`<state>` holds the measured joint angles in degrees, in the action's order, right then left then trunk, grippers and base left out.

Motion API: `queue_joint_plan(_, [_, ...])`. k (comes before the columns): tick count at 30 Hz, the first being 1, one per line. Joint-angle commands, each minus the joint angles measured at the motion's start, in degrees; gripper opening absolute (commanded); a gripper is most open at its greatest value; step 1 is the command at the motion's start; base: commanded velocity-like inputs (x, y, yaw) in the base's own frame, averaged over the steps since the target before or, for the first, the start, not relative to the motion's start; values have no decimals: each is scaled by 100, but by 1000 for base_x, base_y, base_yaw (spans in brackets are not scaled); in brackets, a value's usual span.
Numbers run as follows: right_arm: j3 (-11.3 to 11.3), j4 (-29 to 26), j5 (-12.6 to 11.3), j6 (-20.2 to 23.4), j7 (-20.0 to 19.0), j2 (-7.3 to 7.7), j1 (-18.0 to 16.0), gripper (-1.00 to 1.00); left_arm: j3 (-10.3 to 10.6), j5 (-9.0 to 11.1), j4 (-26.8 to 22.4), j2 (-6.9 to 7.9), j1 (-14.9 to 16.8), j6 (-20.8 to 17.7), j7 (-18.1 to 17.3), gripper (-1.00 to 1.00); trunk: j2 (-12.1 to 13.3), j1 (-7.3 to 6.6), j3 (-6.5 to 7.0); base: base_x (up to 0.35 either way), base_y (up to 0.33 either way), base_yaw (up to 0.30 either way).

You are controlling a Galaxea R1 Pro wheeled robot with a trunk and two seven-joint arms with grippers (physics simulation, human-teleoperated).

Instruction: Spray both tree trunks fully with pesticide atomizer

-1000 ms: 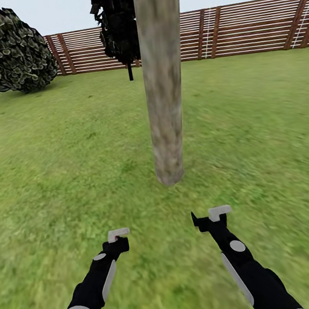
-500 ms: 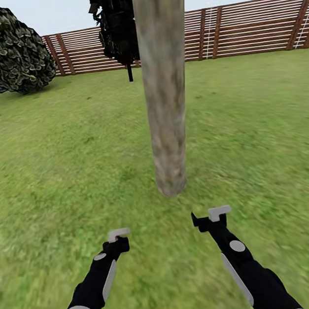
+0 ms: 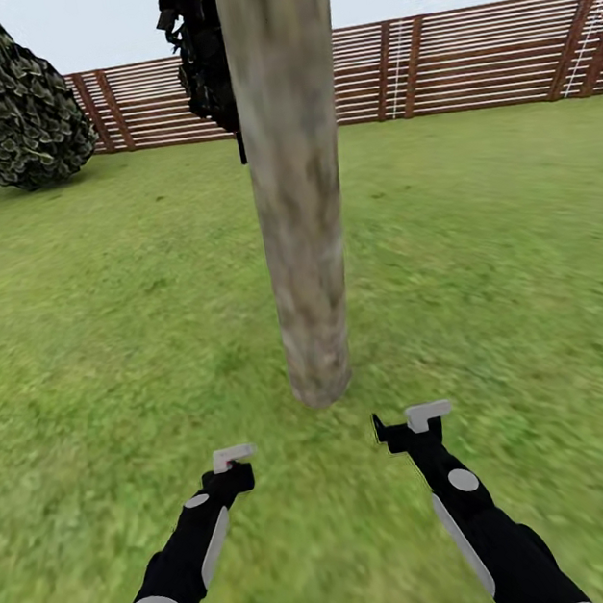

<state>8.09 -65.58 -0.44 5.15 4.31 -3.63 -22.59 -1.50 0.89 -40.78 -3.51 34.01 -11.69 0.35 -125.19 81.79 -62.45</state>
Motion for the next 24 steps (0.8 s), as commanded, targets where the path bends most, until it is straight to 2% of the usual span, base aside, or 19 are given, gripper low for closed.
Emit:
queue_joint_plan(1, [0,4,0,-1,0,-2,0,100,0,-1,0,0,0,0,1,-100,0,0,6,277,-162,-199])
queue_joint_plan(12, [18,26,-4,4,0,-6,0,100,6,1,-17,9,0,24,-2,-100,0,0,77,262,-149,-196])
queue_joint_plan(14, [123,143,21,3,-12,-11,0,100,22,-3,-24,29,-4,47,-12,-100,0,0,80,47,-22,-37])
queue_joint_plan(17, [635,658,39,-4,-11,-14,0,100,33,-8,-17,102,-21,59,-73,-100,0,0,81,13,-6,-10])
queue_joint_plan(19, [825,778,41,-2,-11,-13,0,100,35,-9,-18,231,-19,56,-433,-100,0,0,81,3,-2,-3])
queue_joint_plan(20, [873,816,33,6,-26,-10,0,100,31,-14,-18,412,-18,54,-1078,-100,0,0,82,0,0,0])
queue_joint_plan(21, [882,815,32,8,-32,-9,0,100,30,-19,-18,461,-18,50,-1266,-100,0,0,82,0,0,0])
queue_joint_plan(23, [903,759,28,12,-127,-13,-8,100,28,-35,-18,695,-16,27,-2106,-100,0,0,82,0,0,0])
queue_joint_plan(24, [905,733,28,14,-172,-11,-10,100,28,-37,-18,743,-13,23,-2251,-100,0,0,82,0,0,0])
